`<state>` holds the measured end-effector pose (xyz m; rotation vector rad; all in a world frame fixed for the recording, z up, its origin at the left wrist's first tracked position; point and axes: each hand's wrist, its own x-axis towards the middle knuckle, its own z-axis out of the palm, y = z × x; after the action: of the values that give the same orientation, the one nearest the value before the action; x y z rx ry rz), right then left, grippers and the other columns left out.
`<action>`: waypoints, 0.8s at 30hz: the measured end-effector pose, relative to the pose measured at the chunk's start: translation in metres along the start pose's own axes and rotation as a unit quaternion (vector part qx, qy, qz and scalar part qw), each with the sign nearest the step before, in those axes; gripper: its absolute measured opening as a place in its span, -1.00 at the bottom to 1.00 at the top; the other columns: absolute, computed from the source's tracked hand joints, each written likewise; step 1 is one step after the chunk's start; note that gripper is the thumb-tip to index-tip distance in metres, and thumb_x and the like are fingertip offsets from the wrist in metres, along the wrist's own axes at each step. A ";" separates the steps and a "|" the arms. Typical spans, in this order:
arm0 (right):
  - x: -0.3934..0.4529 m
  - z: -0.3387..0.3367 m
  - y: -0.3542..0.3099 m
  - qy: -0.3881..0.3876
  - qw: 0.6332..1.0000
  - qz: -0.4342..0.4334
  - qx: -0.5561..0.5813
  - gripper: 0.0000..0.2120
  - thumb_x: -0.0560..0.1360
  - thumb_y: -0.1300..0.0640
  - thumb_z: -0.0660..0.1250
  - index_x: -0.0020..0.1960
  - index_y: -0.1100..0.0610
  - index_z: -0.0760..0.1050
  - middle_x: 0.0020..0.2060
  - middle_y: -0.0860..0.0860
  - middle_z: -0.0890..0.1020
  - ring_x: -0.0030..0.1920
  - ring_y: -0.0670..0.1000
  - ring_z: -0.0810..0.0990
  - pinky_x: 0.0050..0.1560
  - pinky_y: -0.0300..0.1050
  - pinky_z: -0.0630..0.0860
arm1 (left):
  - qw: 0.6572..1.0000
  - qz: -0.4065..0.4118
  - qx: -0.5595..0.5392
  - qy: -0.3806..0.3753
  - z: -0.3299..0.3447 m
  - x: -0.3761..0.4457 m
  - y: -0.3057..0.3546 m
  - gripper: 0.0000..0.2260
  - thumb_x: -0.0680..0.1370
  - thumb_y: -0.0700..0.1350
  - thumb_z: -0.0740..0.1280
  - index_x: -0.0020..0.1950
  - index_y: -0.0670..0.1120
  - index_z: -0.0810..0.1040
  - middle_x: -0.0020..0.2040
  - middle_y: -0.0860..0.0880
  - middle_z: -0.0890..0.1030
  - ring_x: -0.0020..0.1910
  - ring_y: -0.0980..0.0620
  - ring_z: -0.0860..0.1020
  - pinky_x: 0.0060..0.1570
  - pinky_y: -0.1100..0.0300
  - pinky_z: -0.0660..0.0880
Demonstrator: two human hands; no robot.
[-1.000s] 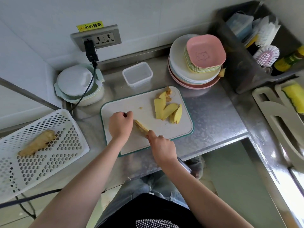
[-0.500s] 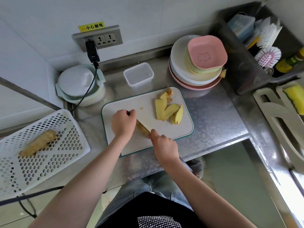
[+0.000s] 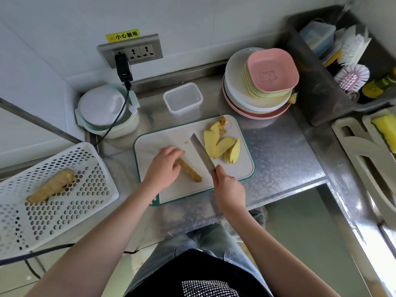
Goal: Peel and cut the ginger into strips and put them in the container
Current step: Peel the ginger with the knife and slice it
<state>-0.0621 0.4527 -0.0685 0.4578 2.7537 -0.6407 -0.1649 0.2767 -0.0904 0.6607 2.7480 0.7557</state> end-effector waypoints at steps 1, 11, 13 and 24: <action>0.001 -0.001 0.002 -0.001 1.000 0.007 0.000 -0.76 0.66 -0.06 -0.04 -0.06 0.09 0.17 -0.34 0.09 0.50 -0.38 0.16 0.41 -0.37 -0.07 0.37 | 0.997 0.051 0.042 -0.034 0.004 -0.001 -0.004 -0.67 0.42 -0.26 0.36 0.18 -0.16 0.57 0.18 -0.10 0.55 0.18 -0.10 0.50 0.17 0.03 0.43; -0.002 -0.003 0.008 0.033 0.989 0.091 0.113 -0.76 0.66 -0.03 -0.01 -0.08 0.09 0.25 -0.36 0.07 0.49 -0.33 0.19 0.51 -0.39 -0.06 0.39 | 0.943 -0.223 -0.236 -0.074 0.013 0.011 0.005 -0.74 0.45 0.00 0.45 -0.21 -0.18 0.53 -0.26 -0.12 0.64 -0.26 -0.06 0.62 -0.17 0.08 0.58; -0.003 -0.001 0.006 0.039 0.984 0.108 0.138 -0.77 0.65 -0.04 0.00 -0.09 0.08 0.25 -0.34 0.07 0.50 -0.33 0.18 0.50 -0.39 -0.08 0.37 | 0.892 -0.293 -0.326 -0.105 0.016 0.007 0.011 -0.74 0.50 -0.03 0.40 -0.19 -0.22 0.54 -0.17 -0.24 0.66 -0.23 -0.14 0.66 -0.07 -0.08 0.61; -0.002 0.015 -0.019 0.010 0.985 0.096 0.145 -0.74 0.65 -0.06 0.01 -0.10 0.09 0.23 -0.31 0.08 0.53 -0.32 0.18 0.50 -0.36 -0.07 0.40 | 0.951 -0.166 0.070 -0.253 0.002 0.002 0.016 -0.56 0.61 0.15 0.02 -0.20 -0.11 0.51 -0.25 -0.05 0.58 -0.21 -0.06 0.55 -0.17 0.12 0.45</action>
<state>-0.0639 0.4292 -0.0731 0.7870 2.5977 -0.9954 -0.1605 0.2908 -0.0841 0.3370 2.3545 0.2671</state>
